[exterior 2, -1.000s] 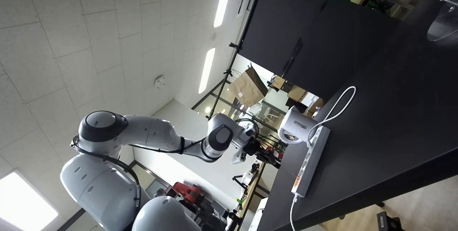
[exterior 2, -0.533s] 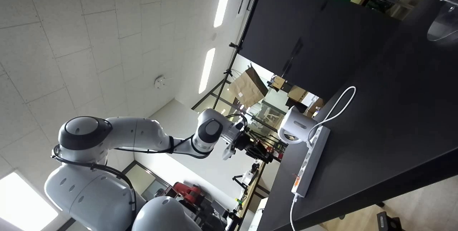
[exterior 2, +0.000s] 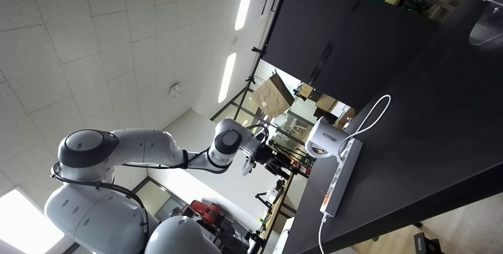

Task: Press the button on the adaptor.

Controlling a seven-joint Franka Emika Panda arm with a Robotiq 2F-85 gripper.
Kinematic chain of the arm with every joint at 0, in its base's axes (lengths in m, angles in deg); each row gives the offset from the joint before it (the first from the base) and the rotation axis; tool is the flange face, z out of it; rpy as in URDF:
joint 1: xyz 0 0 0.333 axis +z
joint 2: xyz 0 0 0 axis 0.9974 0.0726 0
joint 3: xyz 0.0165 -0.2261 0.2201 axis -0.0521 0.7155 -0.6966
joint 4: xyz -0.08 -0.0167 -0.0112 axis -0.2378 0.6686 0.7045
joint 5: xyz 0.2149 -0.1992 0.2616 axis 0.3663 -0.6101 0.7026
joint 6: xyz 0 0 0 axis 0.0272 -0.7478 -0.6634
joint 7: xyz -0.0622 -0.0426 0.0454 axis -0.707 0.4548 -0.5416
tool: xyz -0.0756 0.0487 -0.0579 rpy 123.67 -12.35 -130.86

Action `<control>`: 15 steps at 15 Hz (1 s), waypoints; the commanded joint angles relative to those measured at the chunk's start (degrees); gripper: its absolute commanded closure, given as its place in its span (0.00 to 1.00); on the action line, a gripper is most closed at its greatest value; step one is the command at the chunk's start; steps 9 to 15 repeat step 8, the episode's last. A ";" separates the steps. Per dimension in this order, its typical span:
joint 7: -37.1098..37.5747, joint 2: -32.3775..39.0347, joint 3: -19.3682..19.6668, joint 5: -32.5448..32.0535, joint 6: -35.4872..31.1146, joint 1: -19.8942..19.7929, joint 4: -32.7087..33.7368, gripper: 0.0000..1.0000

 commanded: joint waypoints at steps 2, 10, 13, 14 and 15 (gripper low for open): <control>-0.28 -1.61 0.37 -1.85 3.12 -0.48 -0.05 0.00; -0.22 -0.26 0.13 -0.89 1.63 -0.14 0.05 0.00; -0.22 -0.26 0.13 -0.89 1.63 -0.14 0.05 0.00; -0.22 -0.26 0.13 -0.89 1.63 -0.14 0.05 0.00; -0.22 -0.26 0.13 -0.89 1.63 -0.14 0.05 0.00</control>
